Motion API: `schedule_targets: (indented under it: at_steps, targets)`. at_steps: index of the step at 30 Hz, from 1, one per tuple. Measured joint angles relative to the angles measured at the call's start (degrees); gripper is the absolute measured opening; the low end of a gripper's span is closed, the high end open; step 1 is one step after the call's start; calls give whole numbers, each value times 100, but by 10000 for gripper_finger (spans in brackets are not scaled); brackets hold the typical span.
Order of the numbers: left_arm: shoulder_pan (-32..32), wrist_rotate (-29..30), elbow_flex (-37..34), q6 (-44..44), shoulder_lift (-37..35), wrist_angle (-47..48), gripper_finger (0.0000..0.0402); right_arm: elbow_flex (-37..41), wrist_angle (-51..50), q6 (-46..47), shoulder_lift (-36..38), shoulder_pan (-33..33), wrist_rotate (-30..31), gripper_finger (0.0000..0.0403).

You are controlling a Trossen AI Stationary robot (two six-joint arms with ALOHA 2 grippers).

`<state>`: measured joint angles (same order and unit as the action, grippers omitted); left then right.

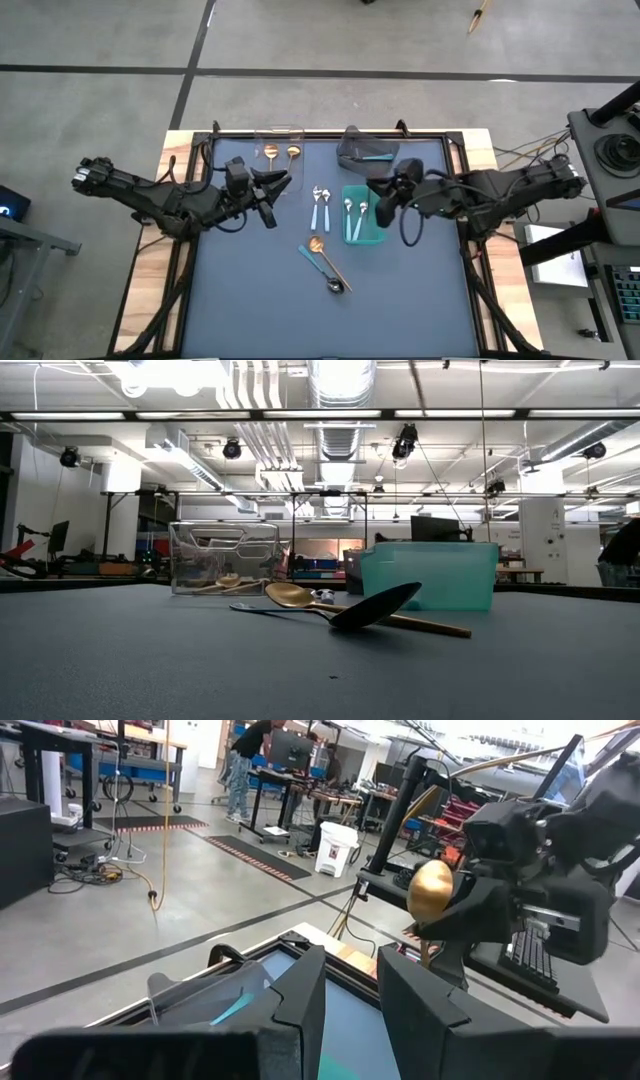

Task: Sort silverware by color (type)
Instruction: Put the gold spoon into the transparent bin

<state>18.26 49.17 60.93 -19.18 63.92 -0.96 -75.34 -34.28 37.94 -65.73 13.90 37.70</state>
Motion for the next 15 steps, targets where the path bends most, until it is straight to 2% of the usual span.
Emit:
schedule_targets:
  at_steps: [8, 15]
  targets:
    - [0, -2, 0, 1, 0, 9, 77, -389, 1247, -900, -742, -263, -7, 9]
    - [0, -2, 0, 115, 0, 51, 79, -560, 2124, -1251, -1130, -514, -25, 9]
